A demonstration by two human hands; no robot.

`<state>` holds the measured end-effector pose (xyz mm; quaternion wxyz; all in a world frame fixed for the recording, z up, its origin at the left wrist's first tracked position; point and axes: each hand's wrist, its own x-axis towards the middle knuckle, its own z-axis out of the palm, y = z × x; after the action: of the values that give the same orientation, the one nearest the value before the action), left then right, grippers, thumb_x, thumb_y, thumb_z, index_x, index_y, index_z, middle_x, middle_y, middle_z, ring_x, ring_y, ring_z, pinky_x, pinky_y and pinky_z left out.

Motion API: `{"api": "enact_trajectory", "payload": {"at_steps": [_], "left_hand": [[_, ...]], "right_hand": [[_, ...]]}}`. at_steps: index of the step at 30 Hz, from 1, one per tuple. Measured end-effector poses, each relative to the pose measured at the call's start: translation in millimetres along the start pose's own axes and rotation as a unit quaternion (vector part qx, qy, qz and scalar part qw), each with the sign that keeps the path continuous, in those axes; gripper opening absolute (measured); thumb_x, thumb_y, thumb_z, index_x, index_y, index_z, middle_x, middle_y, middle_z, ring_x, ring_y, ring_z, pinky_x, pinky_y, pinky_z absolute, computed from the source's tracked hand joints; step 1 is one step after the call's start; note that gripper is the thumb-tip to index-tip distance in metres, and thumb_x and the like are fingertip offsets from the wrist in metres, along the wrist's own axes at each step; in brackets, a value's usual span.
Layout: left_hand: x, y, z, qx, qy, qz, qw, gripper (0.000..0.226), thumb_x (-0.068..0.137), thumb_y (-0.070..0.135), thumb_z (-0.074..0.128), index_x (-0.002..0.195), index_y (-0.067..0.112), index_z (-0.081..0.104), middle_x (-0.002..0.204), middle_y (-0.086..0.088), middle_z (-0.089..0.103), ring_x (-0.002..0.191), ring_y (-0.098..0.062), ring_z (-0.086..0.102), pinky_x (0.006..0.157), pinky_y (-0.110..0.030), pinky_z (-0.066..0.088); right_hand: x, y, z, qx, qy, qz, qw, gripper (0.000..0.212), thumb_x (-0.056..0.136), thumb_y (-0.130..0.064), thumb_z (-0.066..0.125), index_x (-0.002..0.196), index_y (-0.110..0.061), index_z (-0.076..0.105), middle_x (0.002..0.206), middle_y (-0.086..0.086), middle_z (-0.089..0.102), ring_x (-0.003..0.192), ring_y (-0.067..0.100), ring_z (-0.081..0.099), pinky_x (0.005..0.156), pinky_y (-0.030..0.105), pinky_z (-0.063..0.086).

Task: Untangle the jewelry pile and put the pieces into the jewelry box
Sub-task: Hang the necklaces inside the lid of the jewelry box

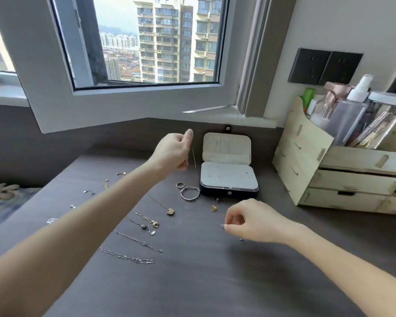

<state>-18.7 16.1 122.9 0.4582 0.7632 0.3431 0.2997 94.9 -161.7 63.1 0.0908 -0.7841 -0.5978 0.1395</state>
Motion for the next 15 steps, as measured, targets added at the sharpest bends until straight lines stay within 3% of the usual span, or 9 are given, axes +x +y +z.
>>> {"api": "enact_trajectory", "payload": {"at_steps": [2, 7, 12, 13, 15], "left_hand": [[-4, 8, 2, 0.108, 0.016, 0.066, 0.992, 0.047, 0.1, 0.041, 0.035, 0.066, 0.009, 0.042, 0.06, -0.006, 0.046, 0.053, -0.021, 0.044, 0.055, -0.028, 0.038], [-15, 27, 12, 0.273, -0.014, 0.143, 0.951, 0.046, 0.094, 0.036, 0.051, 0.056, 0.014, 0.038, 0.054, 0.003, 0.039, 0.051, -0.015, 0.038, 0.046, -0.026, 0.027], [-20, 40, 21, 0.302, -0.088, 0.175, 0.933, 0.021, 0.08, 0.025, 0.069, 0.07, 0.018, 0.052, 0.072, 0.012, 0.045, 0.064, -0.003, 0.042, 0.052, -0.015, 0.031], [-22, 44, 22, 0.301, -0.106, 0.188, 0.929, 0.018, 0.078, 0.022, 0.071, 0.077, 0.018, 0.054, 0.073, 0.013, 0.043, 0.064, -0.002, 0.041, 0.051, -0.011, 0.03], [-26, 53, 23, 0.307, -0.143, 0.211, 0.917, 0.023, 0.075, 0.015, 0.073, 0.093, 0.016, 0.058, 0.072, 0.013, 0.041, 0.061, -0.001, 0.039, 0.049, -0.01, 0.032]], "right_hand": [[0, 1, 14, -0.03, 0.041, -0.01, 0.999, 0.015, 0.088, -0.039, 0.055, 0.085, -0.027, 0.064, 0.064, -0.017, 0.05, 0.07, 0.006, 0.048, 0.061, 0.023, 0.034], [2, 2, 34, -0.044, 0.087, -0.038, 0.994, 0.019, 0.089, -0.037, 0.053, 0.093, -0.024, 0.066, 0.071, -0.015, 0.045, 0.078, 0.008, 0.043, 0.068, 0.026, 0.032], [2, 4, 29, -0.036, 0.09, -0.027, 0.995, 0.028, 0.085, -0.044, 0.06, 0.106, -0.025, 0.064, 0.087, -0.012, 0.055, 0.094, 0.011, 0.053, 0.076, 0.025, 0.038], [3, 5, 24, 0.008, 0.097, -0.019, 0.995, 0.033, 0.083, -0.043, 0.064, 0.111, -0.024, 0.062, 0.093, -0.01, 0.059, 0.097, 0.01, 0.055, 0.079, 0.023, 0.04], [5, 0, 6, 0.206, 0.104, 0.012, 0.973, 0.037, 0.082, -0.033, 0.071, 0.115, -0.022, 0.06, 0.105, -0.006, 0.065, 0.102, 0.008, 0.059, 0.079, 0.013, 0.044]]}}
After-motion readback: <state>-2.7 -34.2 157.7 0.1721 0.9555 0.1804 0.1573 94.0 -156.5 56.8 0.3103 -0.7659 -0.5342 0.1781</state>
